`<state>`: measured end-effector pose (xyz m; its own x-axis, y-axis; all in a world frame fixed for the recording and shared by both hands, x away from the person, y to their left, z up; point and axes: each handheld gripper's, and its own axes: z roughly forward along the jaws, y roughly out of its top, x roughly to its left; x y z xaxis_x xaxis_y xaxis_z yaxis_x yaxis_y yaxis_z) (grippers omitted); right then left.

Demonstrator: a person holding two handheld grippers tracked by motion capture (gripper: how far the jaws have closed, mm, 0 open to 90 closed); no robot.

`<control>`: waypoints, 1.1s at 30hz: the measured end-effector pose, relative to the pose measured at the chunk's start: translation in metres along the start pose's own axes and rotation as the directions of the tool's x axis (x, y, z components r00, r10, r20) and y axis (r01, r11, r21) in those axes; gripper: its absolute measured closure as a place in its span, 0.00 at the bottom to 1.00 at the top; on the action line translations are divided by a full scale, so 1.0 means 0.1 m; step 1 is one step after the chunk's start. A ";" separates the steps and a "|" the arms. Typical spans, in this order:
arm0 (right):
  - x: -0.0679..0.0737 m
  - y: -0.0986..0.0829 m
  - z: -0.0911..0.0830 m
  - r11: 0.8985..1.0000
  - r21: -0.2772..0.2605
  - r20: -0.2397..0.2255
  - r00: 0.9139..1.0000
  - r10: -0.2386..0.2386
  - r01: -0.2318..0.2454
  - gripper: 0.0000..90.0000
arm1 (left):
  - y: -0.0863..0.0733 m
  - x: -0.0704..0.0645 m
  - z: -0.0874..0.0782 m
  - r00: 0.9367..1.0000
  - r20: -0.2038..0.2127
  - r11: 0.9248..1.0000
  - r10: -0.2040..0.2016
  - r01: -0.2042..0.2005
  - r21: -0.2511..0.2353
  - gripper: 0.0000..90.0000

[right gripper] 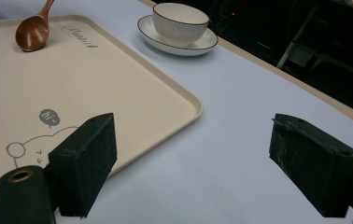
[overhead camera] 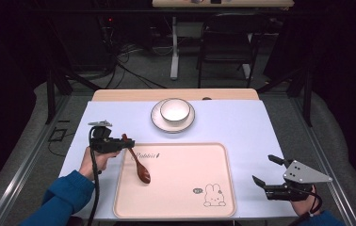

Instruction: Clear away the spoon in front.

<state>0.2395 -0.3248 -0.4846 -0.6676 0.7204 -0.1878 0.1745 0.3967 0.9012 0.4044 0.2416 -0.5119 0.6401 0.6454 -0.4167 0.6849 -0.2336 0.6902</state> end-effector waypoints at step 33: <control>0.00 0.00 -0.01 1.000 0.000 -0.001 1.000 -0.007 0.007 0.16 | -0.17 0.06 0.36 0.995 0.008 0.991 -0.101 0.100 0.086 0.79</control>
<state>0.2392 -0.3254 -0.4847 -0.6693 0.7174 -0.1936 0.1698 0.4014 0.9000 0.4091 0.2236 -0.5472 0.5703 0.6600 -0.4890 0.7728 -0.2293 0.5918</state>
